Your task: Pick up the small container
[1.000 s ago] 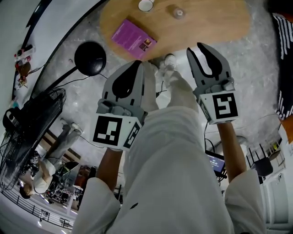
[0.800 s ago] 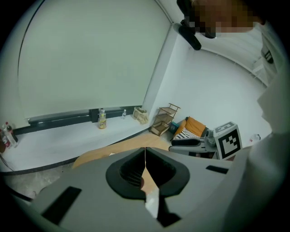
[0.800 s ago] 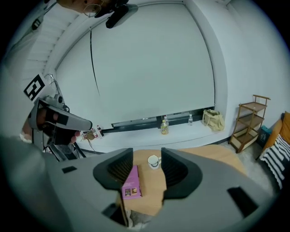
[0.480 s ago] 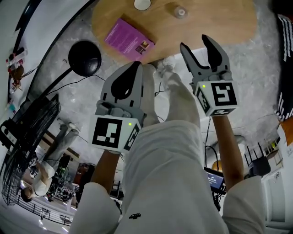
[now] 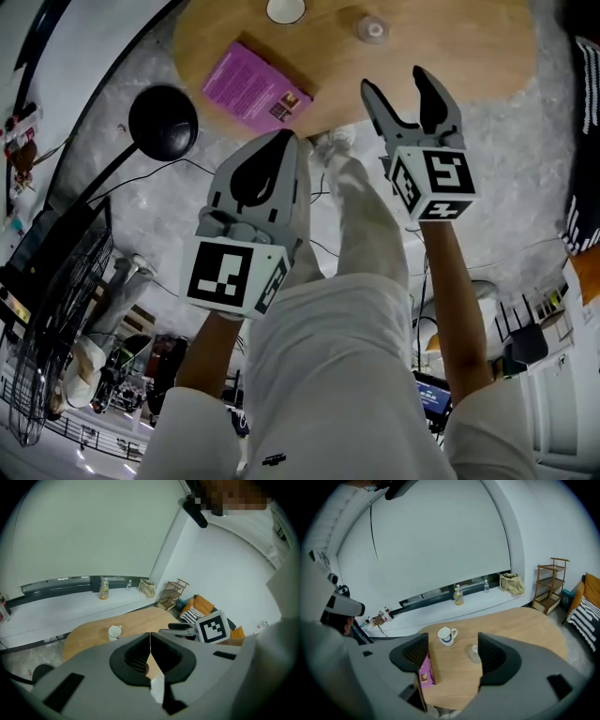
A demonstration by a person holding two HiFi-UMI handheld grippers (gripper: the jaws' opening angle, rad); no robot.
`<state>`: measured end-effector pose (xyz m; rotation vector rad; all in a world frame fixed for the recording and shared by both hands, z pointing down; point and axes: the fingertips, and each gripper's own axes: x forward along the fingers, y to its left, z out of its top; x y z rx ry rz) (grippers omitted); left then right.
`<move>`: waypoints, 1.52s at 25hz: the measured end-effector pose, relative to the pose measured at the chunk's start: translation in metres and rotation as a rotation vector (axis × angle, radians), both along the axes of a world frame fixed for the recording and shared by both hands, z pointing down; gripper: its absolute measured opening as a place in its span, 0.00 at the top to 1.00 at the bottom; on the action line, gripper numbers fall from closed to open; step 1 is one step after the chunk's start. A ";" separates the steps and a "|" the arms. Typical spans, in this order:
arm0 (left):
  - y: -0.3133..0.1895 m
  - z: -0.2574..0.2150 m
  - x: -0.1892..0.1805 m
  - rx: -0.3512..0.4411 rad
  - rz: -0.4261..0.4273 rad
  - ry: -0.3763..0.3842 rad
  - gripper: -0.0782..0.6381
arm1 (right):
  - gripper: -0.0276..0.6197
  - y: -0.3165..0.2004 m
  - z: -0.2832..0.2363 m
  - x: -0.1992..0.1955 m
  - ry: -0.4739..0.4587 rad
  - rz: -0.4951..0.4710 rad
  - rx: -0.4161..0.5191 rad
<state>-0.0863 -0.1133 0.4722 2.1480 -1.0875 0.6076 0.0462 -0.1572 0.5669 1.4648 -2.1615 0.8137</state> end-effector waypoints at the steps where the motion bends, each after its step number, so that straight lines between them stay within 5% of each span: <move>1: -0.002 0.003 0.000 0.000 -0.001 0.000 0.86 | 0.45 -0.003 0.008 0.001 0.017 0.001 0.000; 20: -0.017 0.060 -0.002 -0.038 -0.031 0.012 0.86 | 0.34 -0.050 0.131 0.001 0.126 0.030 -0.076; 38: -0.028 0.084 -0.028 -0.098 -0.124 0.038 0.86 | 0.34 -0.077 0.215 0.015 0.204 0.066 -0.176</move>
